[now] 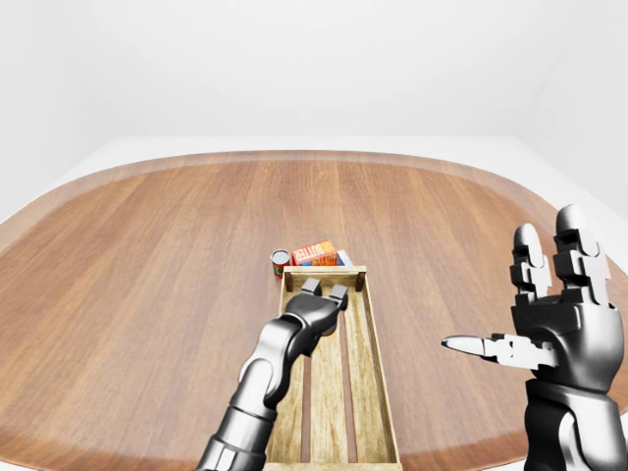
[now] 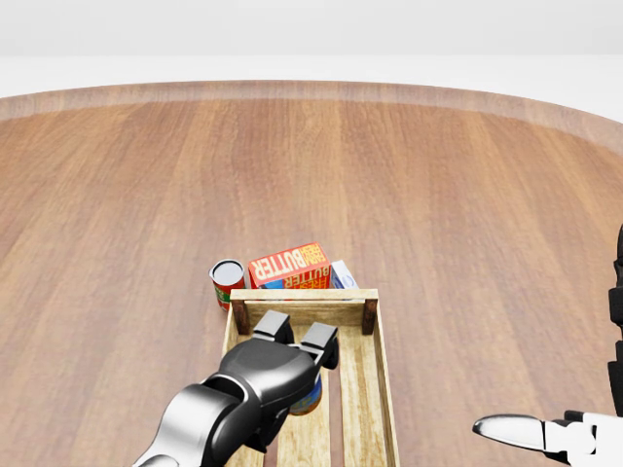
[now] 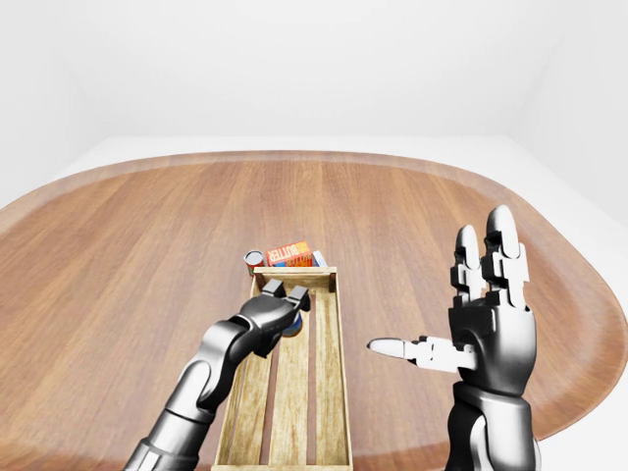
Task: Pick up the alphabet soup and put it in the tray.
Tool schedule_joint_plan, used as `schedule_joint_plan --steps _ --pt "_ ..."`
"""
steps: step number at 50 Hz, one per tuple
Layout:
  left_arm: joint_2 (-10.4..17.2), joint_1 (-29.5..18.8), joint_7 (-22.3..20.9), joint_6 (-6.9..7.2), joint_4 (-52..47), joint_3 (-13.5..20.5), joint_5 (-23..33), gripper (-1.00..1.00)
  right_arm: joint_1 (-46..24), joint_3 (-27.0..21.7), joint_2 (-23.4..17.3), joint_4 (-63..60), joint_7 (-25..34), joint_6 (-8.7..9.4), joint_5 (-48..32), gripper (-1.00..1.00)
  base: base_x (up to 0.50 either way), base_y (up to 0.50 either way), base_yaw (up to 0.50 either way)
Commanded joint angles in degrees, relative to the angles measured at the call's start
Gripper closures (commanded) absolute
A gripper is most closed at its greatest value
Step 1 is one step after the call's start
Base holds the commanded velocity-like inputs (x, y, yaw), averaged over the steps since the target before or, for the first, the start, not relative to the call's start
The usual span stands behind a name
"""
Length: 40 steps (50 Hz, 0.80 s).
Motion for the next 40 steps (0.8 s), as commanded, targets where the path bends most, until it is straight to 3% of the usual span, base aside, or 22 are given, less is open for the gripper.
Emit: schedule_joint_plan --steps 1,16,28,40 --pt "-0.6 -0.5 0.0 0.00 0.9 -0.6 1.2 1.00 -0.3 0.1 -0.1 0.3 -0.1 0.00 0.0 -1.00 0.00 0.00 0.00" --pt "-1.9 -0.8 0.2 0.00 5.4 -1.7 0.4 1.00 0.0 -0.2 -0.1 0.3 -0.2 0.00 0.1 -1.00 0.00 0.00 0.00" --pt "-2.1 -2.4 5.0 0.00 12.5 -1.7 1.3 1.00 0.2 -0.3 0.1 0.0 0.0 0.00 0.4 -1.00 0.00 0.00 0.00" --pt "-2.0 -3.3 6.0 0.00 14.6 -1.2 1.3 1.00 0.5 -0.2 0.3 -0.6 0.2 0.00 0.4 -1.00 0.00 0.00 0.00"
